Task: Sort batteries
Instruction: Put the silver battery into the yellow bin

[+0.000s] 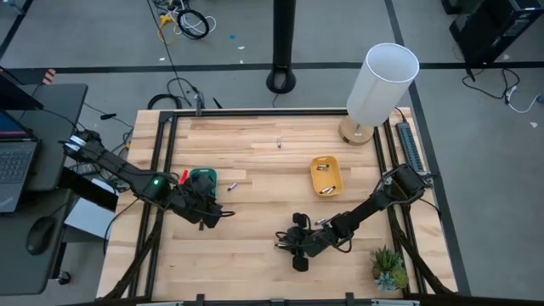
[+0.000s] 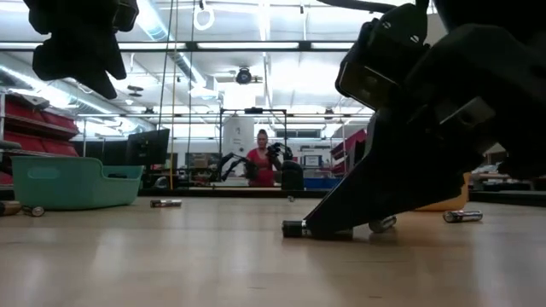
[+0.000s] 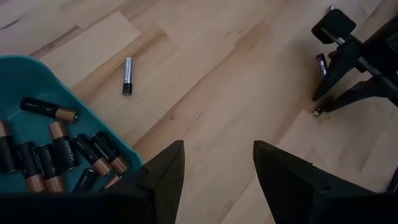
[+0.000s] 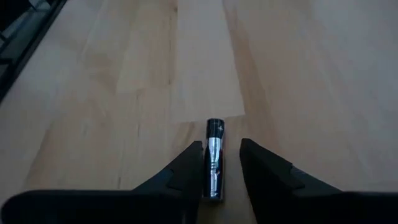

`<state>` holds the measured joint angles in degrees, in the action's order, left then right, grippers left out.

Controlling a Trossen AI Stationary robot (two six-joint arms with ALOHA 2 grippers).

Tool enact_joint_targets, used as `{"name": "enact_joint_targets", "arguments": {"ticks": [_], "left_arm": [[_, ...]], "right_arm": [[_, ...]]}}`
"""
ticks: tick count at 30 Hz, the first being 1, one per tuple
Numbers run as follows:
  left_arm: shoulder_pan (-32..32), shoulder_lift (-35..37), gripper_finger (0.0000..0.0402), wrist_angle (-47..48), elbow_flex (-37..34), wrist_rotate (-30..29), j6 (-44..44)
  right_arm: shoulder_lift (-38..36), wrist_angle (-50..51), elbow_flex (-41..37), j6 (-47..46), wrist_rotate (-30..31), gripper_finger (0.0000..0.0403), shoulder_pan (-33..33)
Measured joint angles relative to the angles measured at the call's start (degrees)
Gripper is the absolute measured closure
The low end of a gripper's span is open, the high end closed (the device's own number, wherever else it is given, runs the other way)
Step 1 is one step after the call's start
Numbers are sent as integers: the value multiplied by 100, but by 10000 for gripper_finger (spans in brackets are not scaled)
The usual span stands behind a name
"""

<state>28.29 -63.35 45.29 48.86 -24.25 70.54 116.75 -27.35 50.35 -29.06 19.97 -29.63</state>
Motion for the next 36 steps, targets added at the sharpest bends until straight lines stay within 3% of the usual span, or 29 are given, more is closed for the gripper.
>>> {"name": "enact_joint_targets", "arguments": {"ticks": [7, 16, 26, 31, 36], "left_arm": [[0, 0, 199, -2, 0, 45, 1], [0, 0, 199, -106, 0, 57, -60], [-139, 0, 199, -614, 0, -406, -293], [-188, 0, 199, -912, 0, -607, -359], [-204, -2, 199, -1265, 0, -1058, -568]], "right_arm": [[79, 111, 6, 242, -43, 380, 8], [-231, 286, -9, 419, -359, 378, 185], [-1522, 1873, -31, 911, -307, 379, 692], [-2637, 3652, -15, 542, 196, 379, 1024], [-3855, 6261, -13, -695, 860, 379, 1501]]}}
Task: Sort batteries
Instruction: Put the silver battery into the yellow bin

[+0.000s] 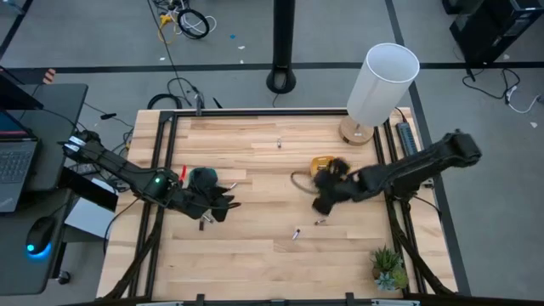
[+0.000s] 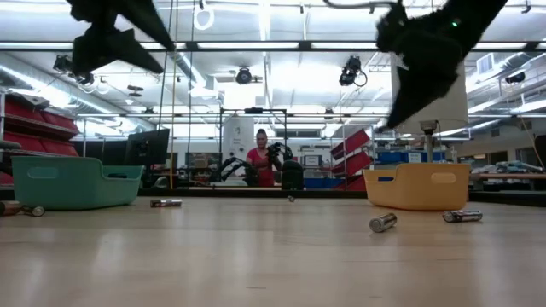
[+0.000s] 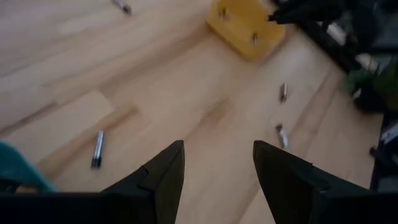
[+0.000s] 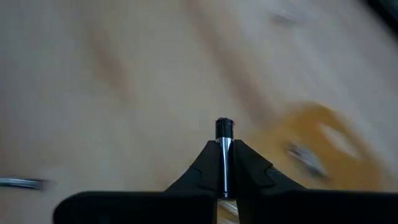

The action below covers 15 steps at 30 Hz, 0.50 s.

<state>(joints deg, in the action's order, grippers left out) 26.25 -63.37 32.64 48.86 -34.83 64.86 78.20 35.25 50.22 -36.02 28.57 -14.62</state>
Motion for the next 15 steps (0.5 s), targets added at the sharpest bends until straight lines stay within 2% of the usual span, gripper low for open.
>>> {"name": "enact_joint_targets", "arguments": {"ticks": [2, 5, 10, 15], "left_arm": [[-1, 0, 199, -167, 0, -256, -38], [-6, 0, 199, -298, 0, -566, -37], [-6, -4, 199, -397, 0, -602, -35], [-1, -4, 199, -455, 0, -560, -36]], "right_arm": [[-358, 804, 0, -214, 58, 367, 251], [-694, 1399, 0, -269, 80, 336, 640], [-869, 1452, 0, 32, -323, 282, 1150], [-1076, 1322, 0, 76, -892, 248, 1285]]}}
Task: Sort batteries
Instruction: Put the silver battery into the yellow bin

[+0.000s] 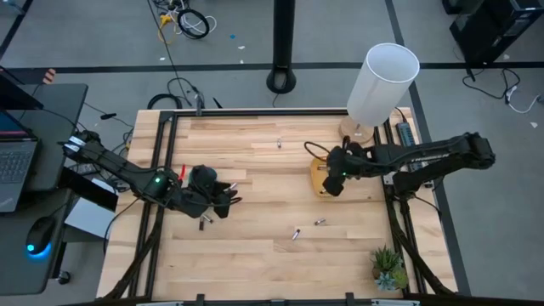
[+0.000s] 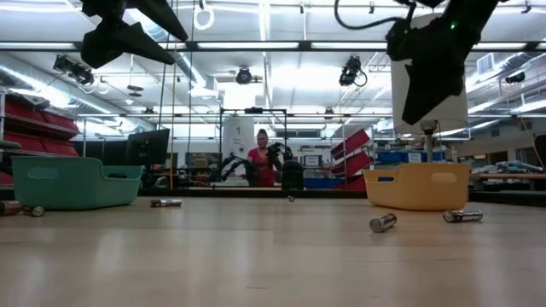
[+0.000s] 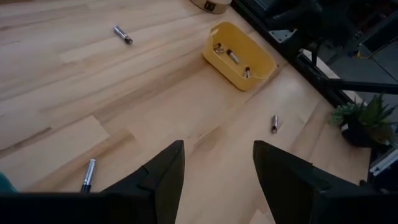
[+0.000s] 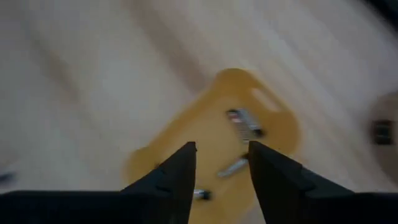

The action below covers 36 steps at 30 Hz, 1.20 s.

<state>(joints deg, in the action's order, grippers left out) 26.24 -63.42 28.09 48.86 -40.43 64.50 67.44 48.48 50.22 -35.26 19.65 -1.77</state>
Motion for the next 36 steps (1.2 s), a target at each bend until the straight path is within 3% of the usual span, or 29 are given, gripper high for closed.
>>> {"name": "enact_joint_targets", "arguments": {"ticks": [5, 8, 14, 19, 23, 31, 36], "left_arm": [[0, 0, 199, 41, 0, 105, 1], [0, 0, 199, 120, 0, 106, -29], [0, 0, 199, 136, 0, 130, -86], [0, -2, 199, 136, 0, 286, 48], [0, -2, 199, 128, -2, 363, 65], [-129, -2, 199, 101, -2, 363, 166], [-228, -2, 199, 97, -2, 366, 187]], "right_arm": [[-164, -915, -2, 581, -1053, 244, -863], [-145, -1776, -262, 561, -825, 256, -1685], [-98, -4081, -1718, -841, -311, 284, -2598], [4, -5551, -2805, -1181, -300, 295, -2854], [133, -5924, -3205, -131, -326, 289, -2904], [632, -6143, -3291, 958, -532, 241, -2688], [1032, -6598, -3287, 1422, -575, 233, -2657]]}}
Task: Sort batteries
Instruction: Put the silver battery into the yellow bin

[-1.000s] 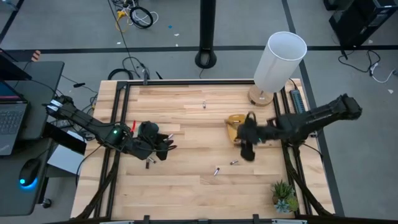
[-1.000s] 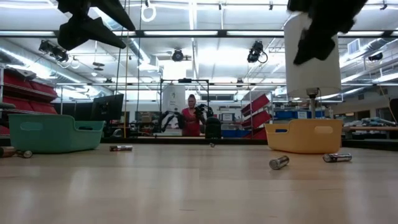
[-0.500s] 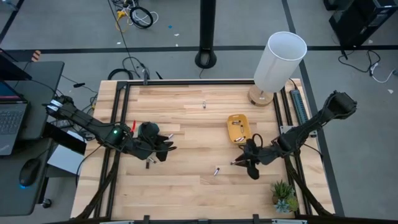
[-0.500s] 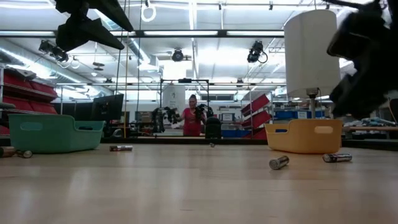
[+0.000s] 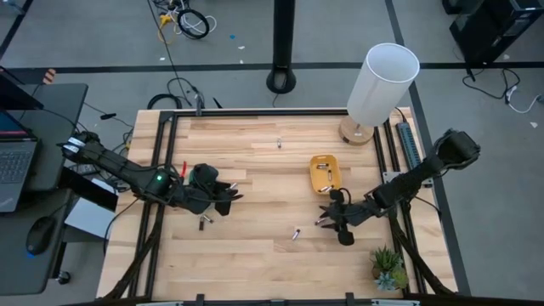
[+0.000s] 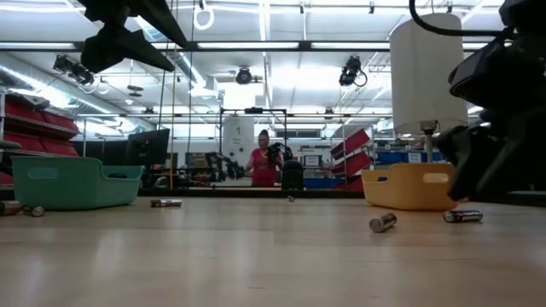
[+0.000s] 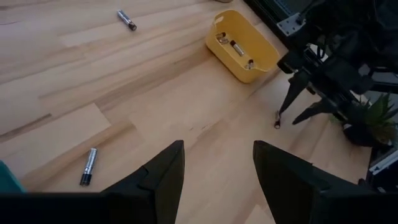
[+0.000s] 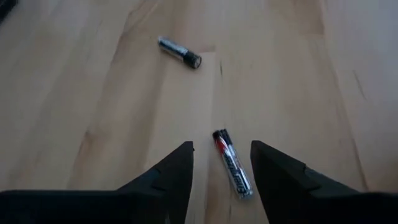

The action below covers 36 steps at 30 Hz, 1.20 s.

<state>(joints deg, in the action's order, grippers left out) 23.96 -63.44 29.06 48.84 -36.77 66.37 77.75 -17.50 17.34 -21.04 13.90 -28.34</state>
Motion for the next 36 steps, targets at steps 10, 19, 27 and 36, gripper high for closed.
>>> {"name": "enact_joint_targets", "arguments": {"ticks": [10, 19, 27, 36], "left_arm": [[-28, 0, 199, 35, 0, 69, 157], [-28, 0, 199, 41, 0, 203, 281], [-35, 0, 199, 48, 0, 139, 128], [-35, 0, 199, 39, 0, 22, -25]], "right_arm": [[1009, -836, 7, 370, 35, 254, -2], [1211, -858, 32, 335, 24, 379, -13], [689, -484, 151, -141, -254, 379, 25], [-595, 2872, 1383, 1, 618, 379, 637]]}}
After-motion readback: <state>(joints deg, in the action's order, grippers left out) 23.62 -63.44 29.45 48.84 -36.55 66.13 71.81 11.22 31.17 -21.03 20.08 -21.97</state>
